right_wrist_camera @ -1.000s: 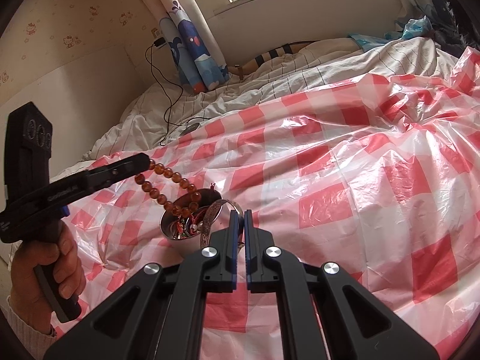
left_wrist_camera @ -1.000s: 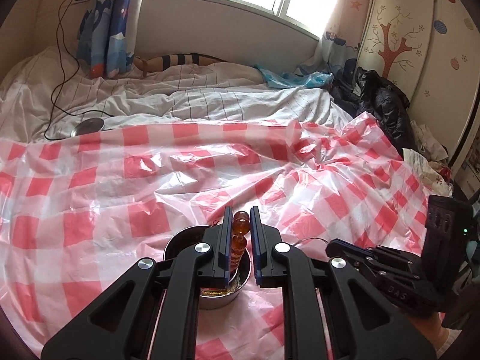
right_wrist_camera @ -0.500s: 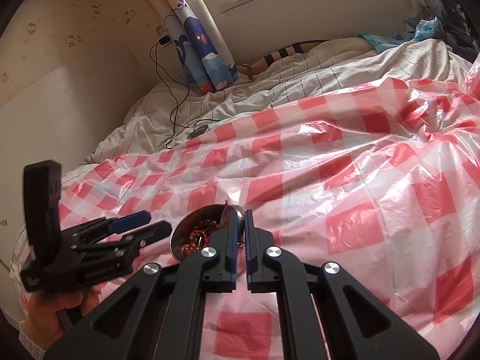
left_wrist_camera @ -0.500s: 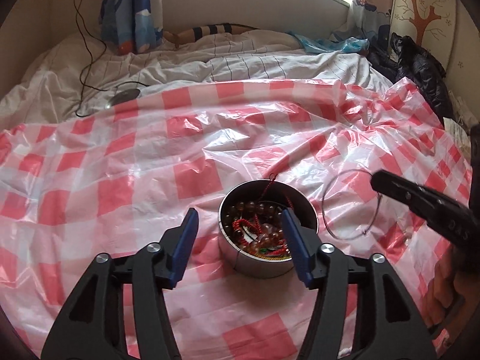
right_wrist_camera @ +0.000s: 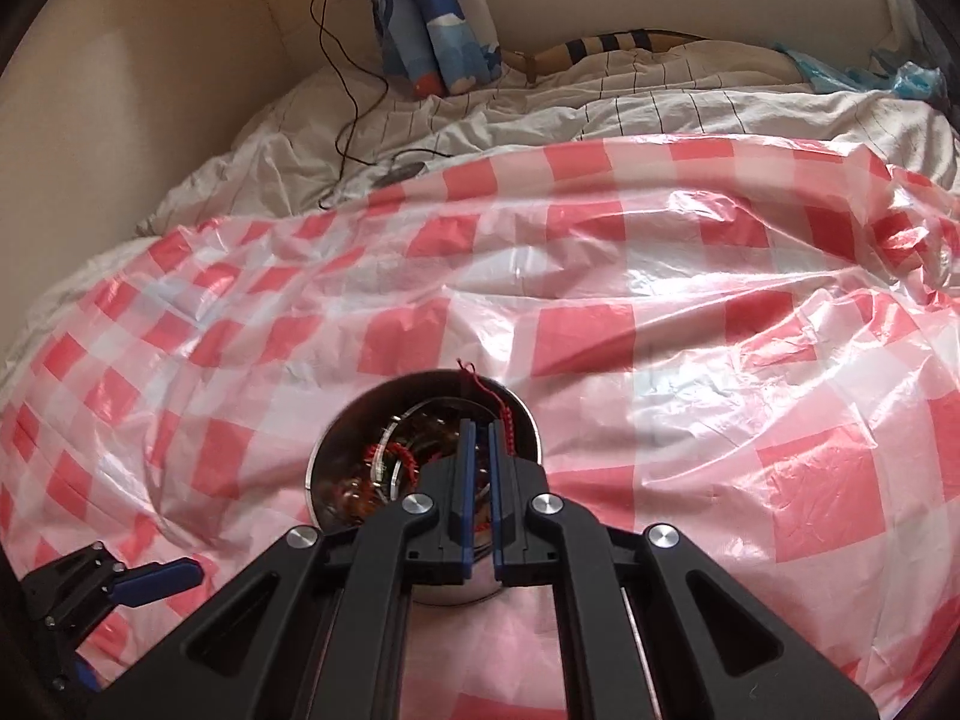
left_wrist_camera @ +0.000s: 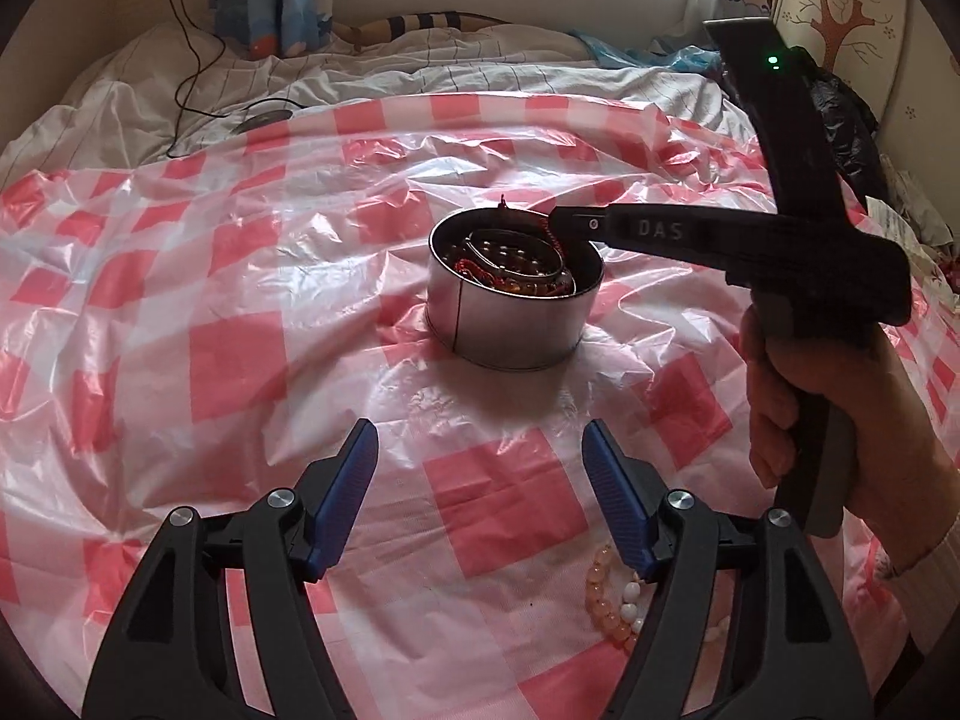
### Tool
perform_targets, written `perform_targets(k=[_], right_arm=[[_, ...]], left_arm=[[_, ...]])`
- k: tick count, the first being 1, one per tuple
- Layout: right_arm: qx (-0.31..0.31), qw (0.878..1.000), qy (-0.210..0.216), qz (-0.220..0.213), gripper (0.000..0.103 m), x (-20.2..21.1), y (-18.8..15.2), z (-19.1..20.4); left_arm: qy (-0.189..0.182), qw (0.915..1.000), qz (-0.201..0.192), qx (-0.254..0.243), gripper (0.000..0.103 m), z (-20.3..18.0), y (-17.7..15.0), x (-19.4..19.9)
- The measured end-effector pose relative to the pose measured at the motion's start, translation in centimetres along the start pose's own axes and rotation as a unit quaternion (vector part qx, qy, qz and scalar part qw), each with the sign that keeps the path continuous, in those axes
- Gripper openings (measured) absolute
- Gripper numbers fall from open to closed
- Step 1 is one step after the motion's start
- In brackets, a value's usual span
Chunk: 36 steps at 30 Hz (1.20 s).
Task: Organize jewelry
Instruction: 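Move both grippers back to the peach and white bead bracelets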
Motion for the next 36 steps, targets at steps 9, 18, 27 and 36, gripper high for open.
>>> perform_targets(k=[9,18,27,36], right_arm=[[0.01,1.0,0.018,-0.022,0.005,4.1,-1.2,-0.1],[0.037,0.999,0.013,0.022,0.052,12.4,-11.8,-2.1],[0.119,0.99,-0.025,0.072,0.052,10.1,-16.2,-1.0],[0.163,0.975,-0.149,0.01,0.053,10.4,-13.7,-4.2]], left_arm=[[-0.018,0.9998,0.006,0.009,0.068,0.0,-1.0,0.5],[-0.091,0.995,0.029,-0.031,0.068,-5.2,-4.2,0.4],[-0.041,0.9979,0.038,-0.033,0.068,-3.5,-4.8,-0.4],[0.091,0.989,0.037,-0.11,0.067,-2.4,-4.4,-0.6]])
Point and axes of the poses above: each gripper's, at about its wrist camera, not at the fingertips, and x roughly against the way its jaws point, z to its left, y to its top, the point moved 9 cm from there along -x, roughly the way its jaws point, and after that the axes turned 10 degrees about -x, right-handed, at the moved point
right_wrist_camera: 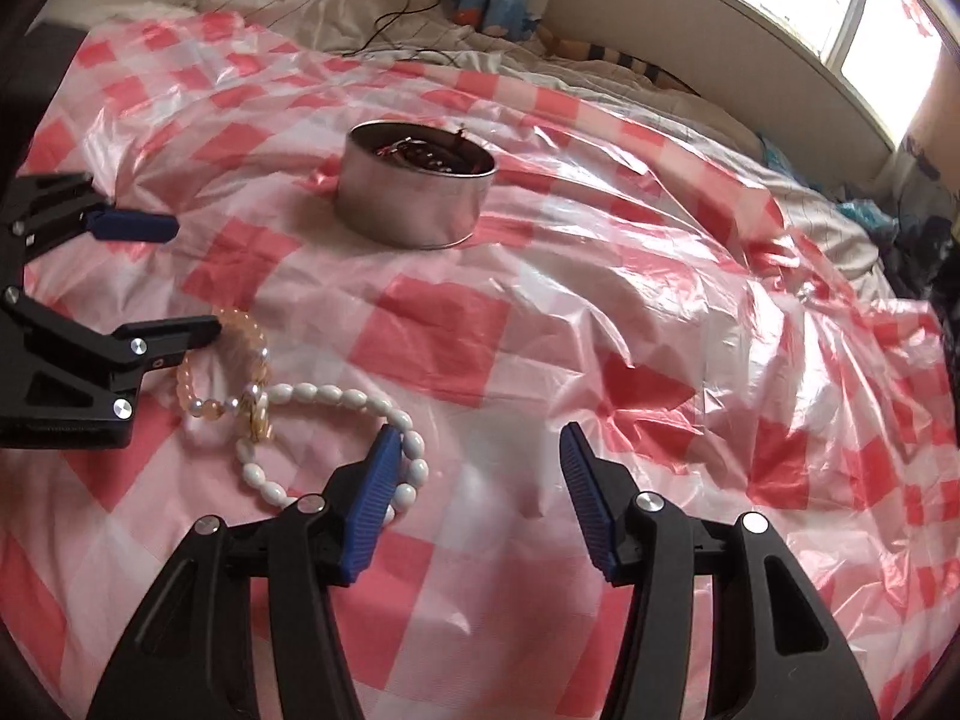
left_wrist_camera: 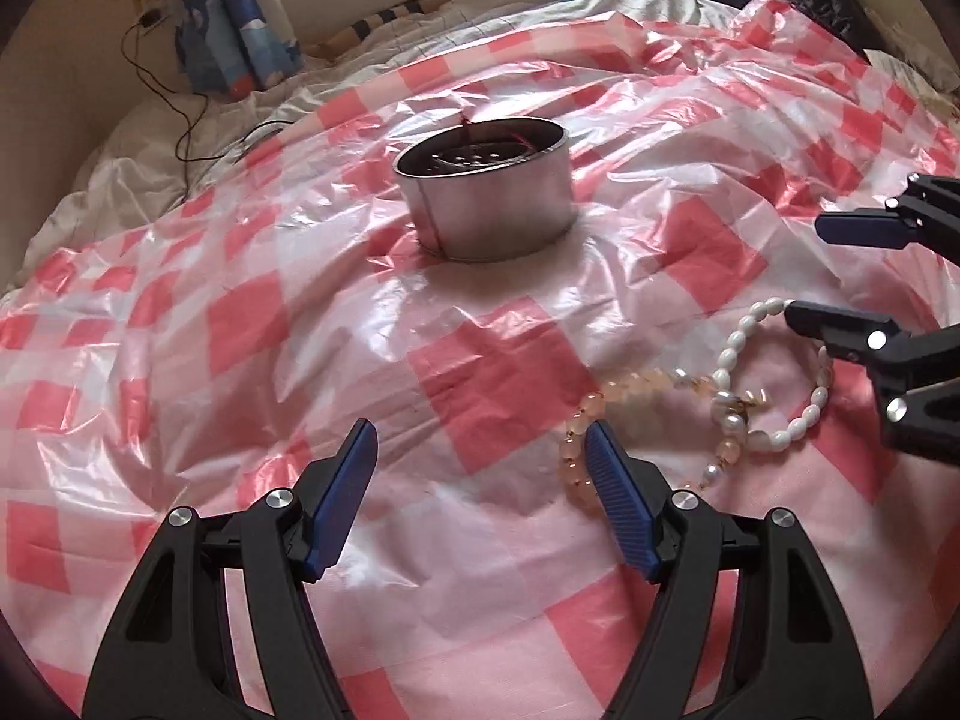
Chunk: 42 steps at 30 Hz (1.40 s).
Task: Organize jewelry
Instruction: 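Move both grippers back to the peach and white bead bracelets, then grasp the peach bead bracelet with the left gripper while the right gripper grasps the white bead bracelet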
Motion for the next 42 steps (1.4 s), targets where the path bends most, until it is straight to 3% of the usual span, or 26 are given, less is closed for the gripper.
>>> perform_targets(k=[4,9,16,19,20,24,31,42], right_arm=[[-0.078,0.99,0.117,0.026,0.052,0.4,0.2,-0.2],[-0.069,0.988,0.129,0.041,0.049,-0.2,0.0,1.1],[-0.059,0.989,0.129,0.051,0.037,-0.9,-0.5,2.1],[-0.061,0.989,0.121,0.054,0.023,-1.2,-0.7,1.7],[-0.063,0.989,0.12,0.054,0.013,-1.3,-0.7,1.6],[-0.068,0.989,0.12,0.046,0.008,-1.1,-0.5,1.3],[-0.088,0.988,0.13,0.001,0.008,0.5,1.2,0.5],[-0.086,0.988,0.128,0.013,0.008,-0.2,0.8,0.8]], left_arm=[[-0.109,0.9915,-0.038,0.061,0.067,0.1,0.8,1.2],[-0.165,0.9836,-0.027,0.068,0.059,-1.8,0.4,0.4],[-0.182,0.9796,-0.026,0.082,0.036,-2.2,0.2,-0.1],[-0.181,0.9792,-0.022,0.088,0.027,-2.0,0.1,-0.4],[-0.18,0.9794,-0.02,0.089,0.024,-2.0,0.0,-0.5],[-0.176,0.9803,-0.017,0.089,0.007,-1.8,0.0,-0.6],[-0.16,0.9823,-0.042,0.088,0.007,-0.8,0.8,0.6],[-0.126,0.9899,-0.018,0.064,0.007,-1.1,0.1,-0.3]])
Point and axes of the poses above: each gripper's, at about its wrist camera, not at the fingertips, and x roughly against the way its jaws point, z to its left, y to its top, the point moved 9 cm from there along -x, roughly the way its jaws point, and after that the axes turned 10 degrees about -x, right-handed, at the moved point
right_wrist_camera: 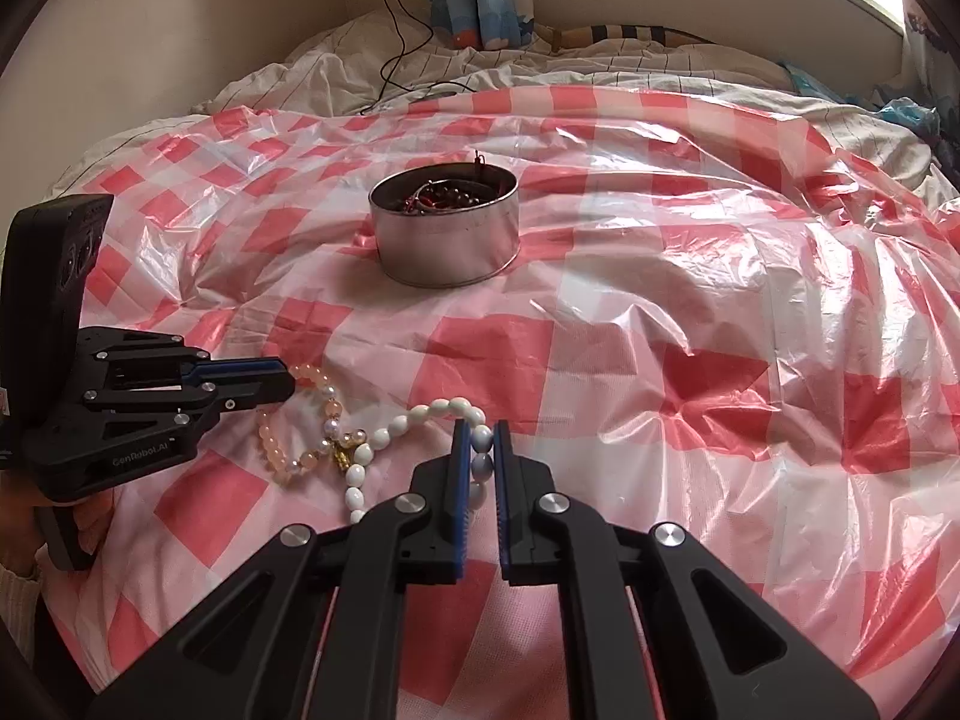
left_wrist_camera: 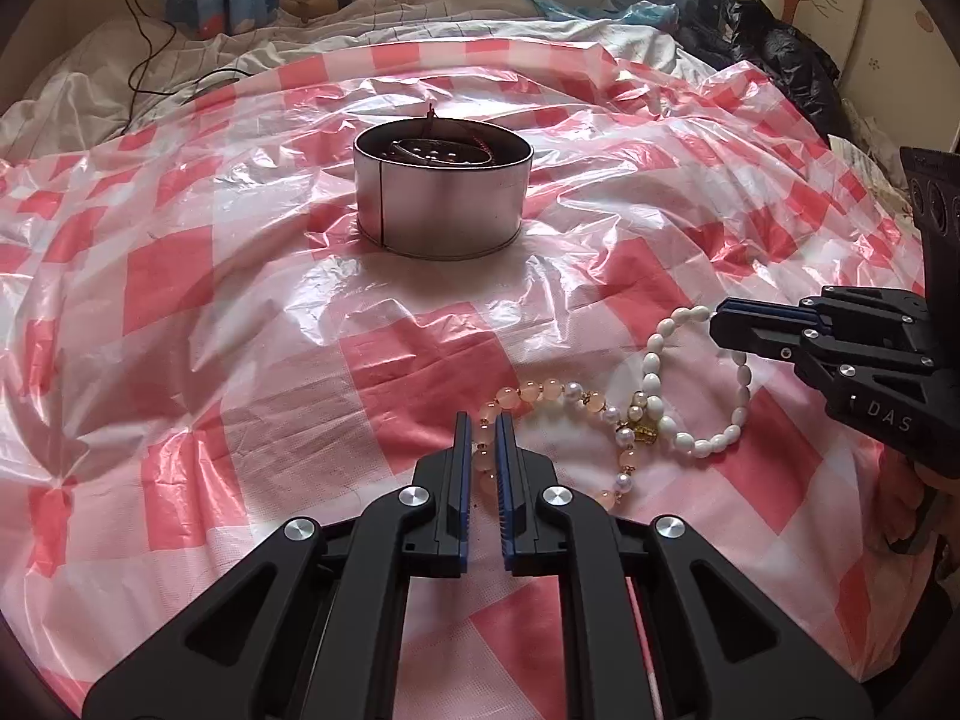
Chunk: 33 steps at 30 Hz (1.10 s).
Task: Organize jewelry
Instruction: 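Grasp the peach bead bracelet with the left gripper while the right gripper grasps the white bead bracelet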
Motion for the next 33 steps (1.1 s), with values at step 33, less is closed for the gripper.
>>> perform_targets(k=[33], right_arm=[[0.006,1.0,-0.008,0.021,0.008,-1.0,-1.0,0.3]], left_arm=[[0.04,0.9985,0.012,-0.035,0.007,-0.2,-0.1,-0.3]])
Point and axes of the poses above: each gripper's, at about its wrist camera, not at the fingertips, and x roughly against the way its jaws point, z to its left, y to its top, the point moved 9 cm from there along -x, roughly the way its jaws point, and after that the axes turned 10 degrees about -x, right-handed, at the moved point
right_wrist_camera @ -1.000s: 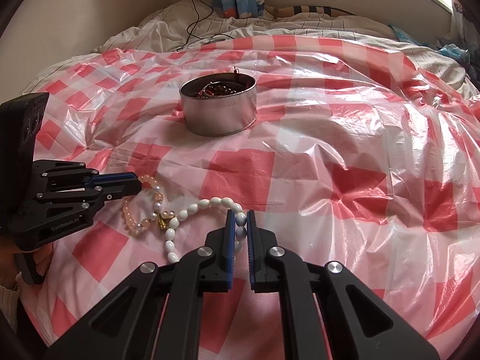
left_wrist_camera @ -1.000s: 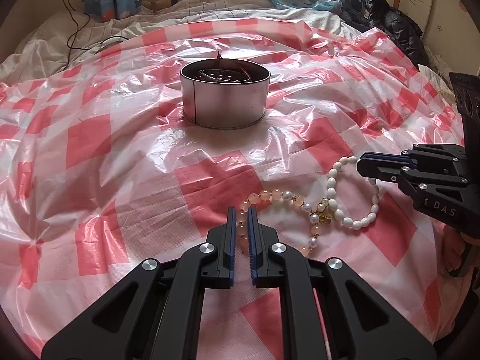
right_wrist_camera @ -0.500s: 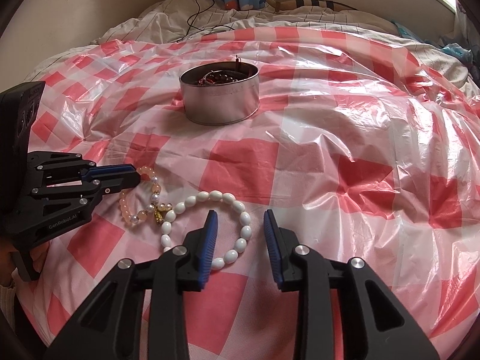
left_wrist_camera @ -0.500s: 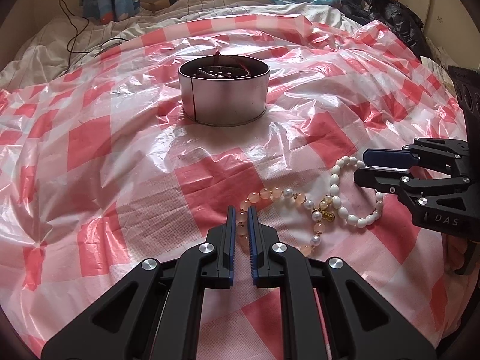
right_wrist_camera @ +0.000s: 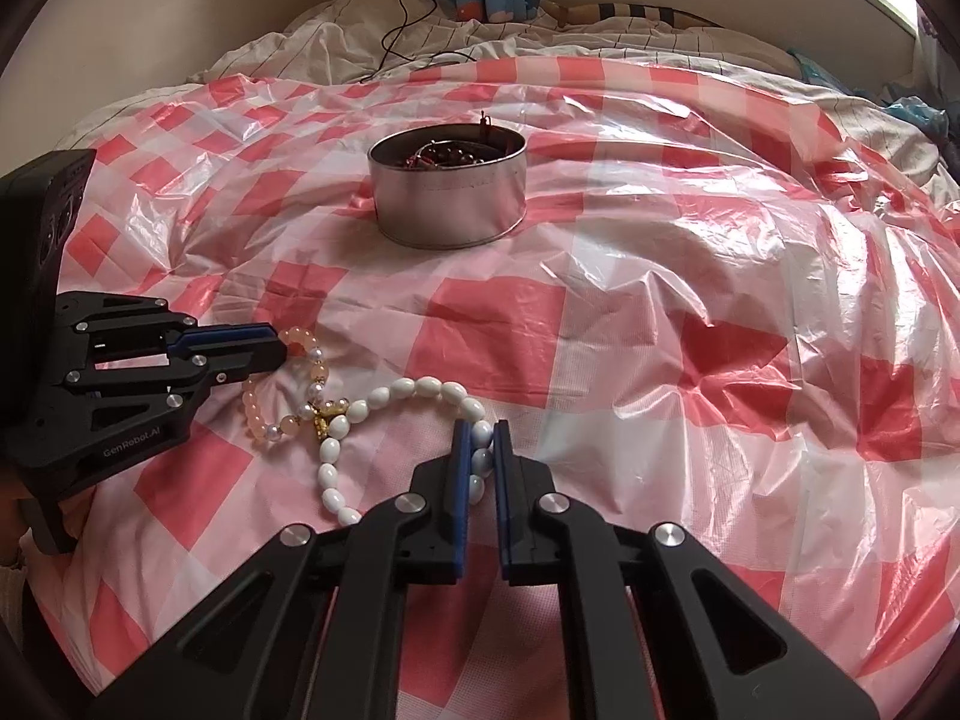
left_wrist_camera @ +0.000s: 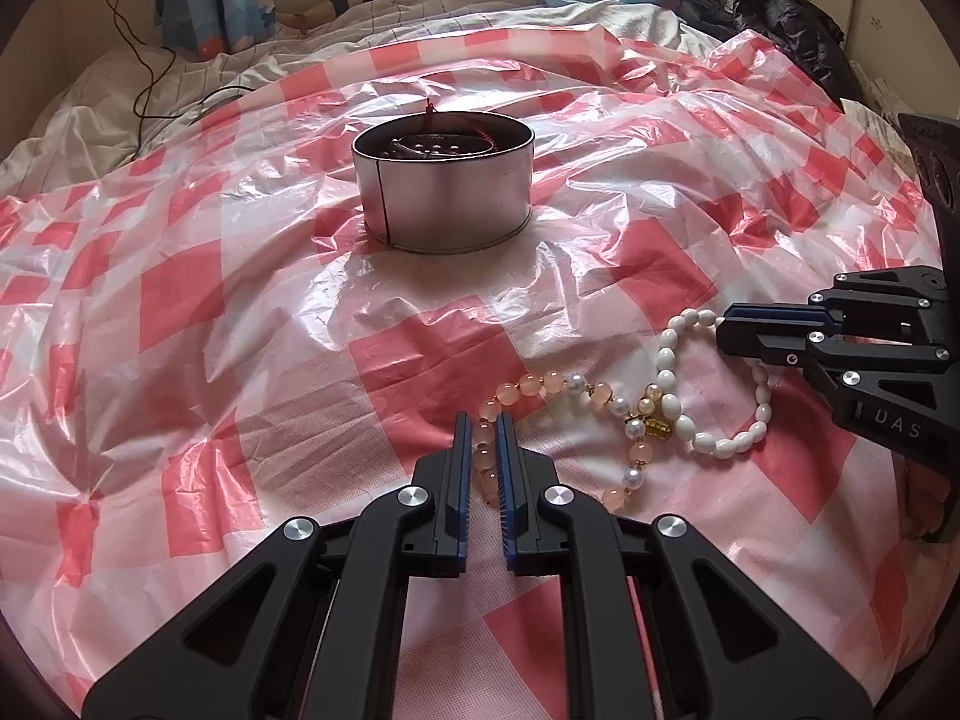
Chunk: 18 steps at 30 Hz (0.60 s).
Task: Organize jewelry
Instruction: 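Grasp the peach bead bracelet with the left gripper while the right gripper grasps the white bead bracelet, then lift and carry both bracelets toward the silver tin with both grippers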
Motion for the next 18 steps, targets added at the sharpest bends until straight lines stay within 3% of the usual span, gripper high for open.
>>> perform_targets(k=[9,18], right_arm=[[-0.055,0.994,0.084,-0.042,0.008,2.5,2.0,0.1],[-0.052,0.988,0.116,-0.082,0.008,4.6,3.3,1.1]], left_arm=[[0.006,0.9996,-0.019,-0.018,0.007,-0.6,0.8,1.1],[0.027,0.9983,-0.033,-0.039,0.007,-1.0,1.7,2.6]])
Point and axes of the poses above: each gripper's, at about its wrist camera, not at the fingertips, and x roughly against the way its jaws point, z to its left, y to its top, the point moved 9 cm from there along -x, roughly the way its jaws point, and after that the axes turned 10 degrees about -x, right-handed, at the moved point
